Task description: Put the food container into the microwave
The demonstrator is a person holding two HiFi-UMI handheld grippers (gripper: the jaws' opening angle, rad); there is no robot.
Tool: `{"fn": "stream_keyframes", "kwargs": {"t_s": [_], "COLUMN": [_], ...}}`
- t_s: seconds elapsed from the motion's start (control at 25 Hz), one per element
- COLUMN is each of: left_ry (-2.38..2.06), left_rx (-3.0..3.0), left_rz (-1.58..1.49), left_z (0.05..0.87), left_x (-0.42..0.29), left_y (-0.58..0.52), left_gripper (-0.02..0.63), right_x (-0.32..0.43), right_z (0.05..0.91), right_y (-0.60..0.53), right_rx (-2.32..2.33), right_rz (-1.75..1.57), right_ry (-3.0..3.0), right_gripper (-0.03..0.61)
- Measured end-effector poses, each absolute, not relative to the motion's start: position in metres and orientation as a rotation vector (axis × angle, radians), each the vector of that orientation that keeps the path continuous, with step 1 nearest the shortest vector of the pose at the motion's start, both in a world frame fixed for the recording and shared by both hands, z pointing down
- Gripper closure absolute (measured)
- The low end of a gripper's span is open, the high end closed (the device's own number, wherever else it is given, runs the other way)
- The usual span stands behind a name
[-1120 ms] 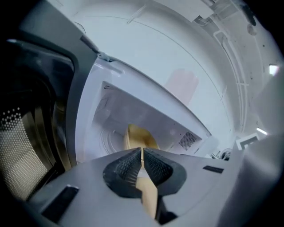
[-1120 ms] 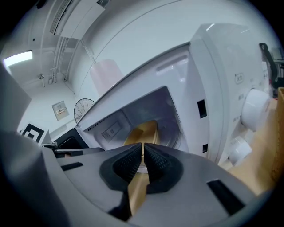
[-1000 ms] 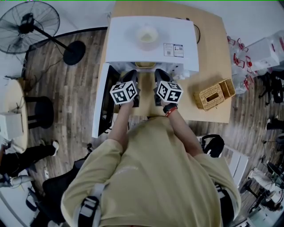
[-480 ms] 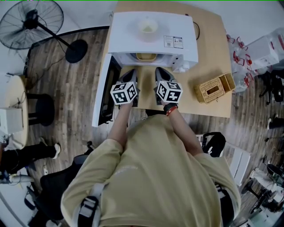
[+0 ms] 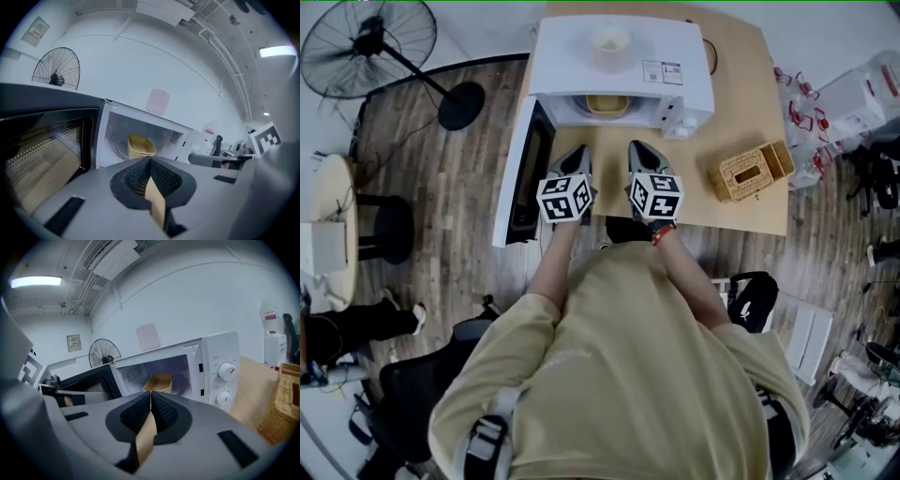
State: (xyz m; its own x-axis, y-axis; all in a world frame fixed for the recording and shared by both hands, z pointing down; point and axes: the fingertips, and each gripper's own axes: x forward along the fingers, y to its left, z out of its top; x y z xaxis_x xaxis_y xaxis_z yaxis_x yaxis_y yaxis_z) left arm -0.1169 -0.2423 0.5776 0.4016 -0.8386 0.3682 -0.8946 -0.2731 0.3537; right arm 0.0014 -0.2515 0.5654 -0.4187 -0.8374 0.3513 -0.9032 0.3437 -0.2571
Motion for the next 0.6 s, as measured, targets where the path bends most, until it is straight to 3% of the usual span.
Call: {"fn": "stream_keyframes", "kwargs": {"t_s": [0.6], "left_ry": [-1.605], "left_rx": [2.228], "left_rz": [0.139], "left_z": [0.555], "left_x": [-0.128], "left_y": [-0.202], "left_gripper": [0.594], "right_x": [-0.009], "right_z": [0.560], "right_y": [-0.211], "right_rx": [1.578], "right_rz": [0.563], "right_ry": [-2.463], "right_gripper": [0.555]}}
